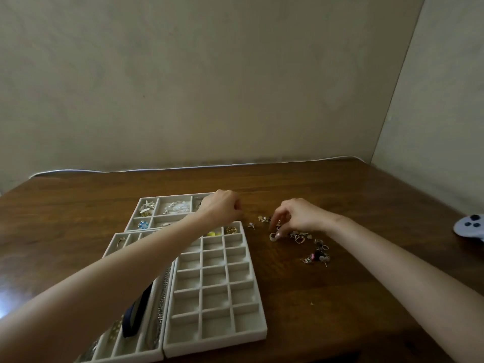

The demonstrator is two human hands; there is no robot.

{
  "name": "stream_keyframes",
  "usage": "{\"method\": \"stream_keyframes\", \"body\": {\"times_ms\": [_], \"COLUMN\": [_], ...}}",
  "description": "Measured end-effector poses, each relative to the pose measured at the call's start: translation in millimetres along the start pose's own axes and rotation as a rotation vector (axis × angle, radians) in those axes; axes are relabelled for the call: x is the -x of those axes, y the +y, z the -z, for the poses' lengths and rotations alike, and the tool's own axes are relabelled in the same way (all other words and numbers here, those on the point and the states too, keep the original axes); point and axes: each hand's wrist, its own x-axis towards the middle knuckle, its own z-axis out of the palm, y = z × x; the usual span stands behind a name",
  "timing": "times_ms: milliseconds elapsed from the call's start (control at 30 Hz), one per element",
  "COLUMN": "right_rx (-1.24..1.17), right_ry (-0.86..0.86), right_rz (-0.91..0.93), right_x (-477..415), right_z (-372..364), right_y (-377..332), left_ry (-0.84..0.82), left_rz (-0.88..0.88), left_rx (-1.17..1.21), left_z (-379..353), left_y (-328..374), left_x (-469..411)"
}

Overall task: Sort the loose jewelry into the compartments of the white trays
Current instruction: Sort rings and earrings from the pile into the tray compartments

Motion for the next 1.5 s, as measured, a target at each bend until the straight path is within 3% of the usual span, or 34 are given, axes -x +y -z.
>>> {"method": "stream_keyframes", "body": {"times_ms": [100, 267, 400, 800, 1067, 1500], "right_rx": [0.083, -0.165, -0.147, -0.169, -0.146, -0.127], "right_ry": [0.019, 0.22, 0.263, 0.26, 0.311, 0.233], "right_rz": [0.005, -0.014, -0.061, -0.084, -0.131, -0.229], "right_x": [-2, -3, 0, 10, 10, 11], "right_z": [-9, 7, 15, 15, 16, 11], "right_y": [3, 16, 29, 46, 52, 69], "left_ry": [0.012, -0.025, -0.112, -0.177, -0.03, 0.036], "left_rz": [-0.006, -0.087, -0.191, -0.279, -0.185, -0.102], "left_rx": [0.029, 0.089, 0.091, -0.036, 0.278, 0.412], "left_z": [-4, -11, -20, -37, -27, -31], "left_y": [8, 24, 36, 43, 33, 17], "left_x": [-4, -7, -9, -12, -7, 5]}}
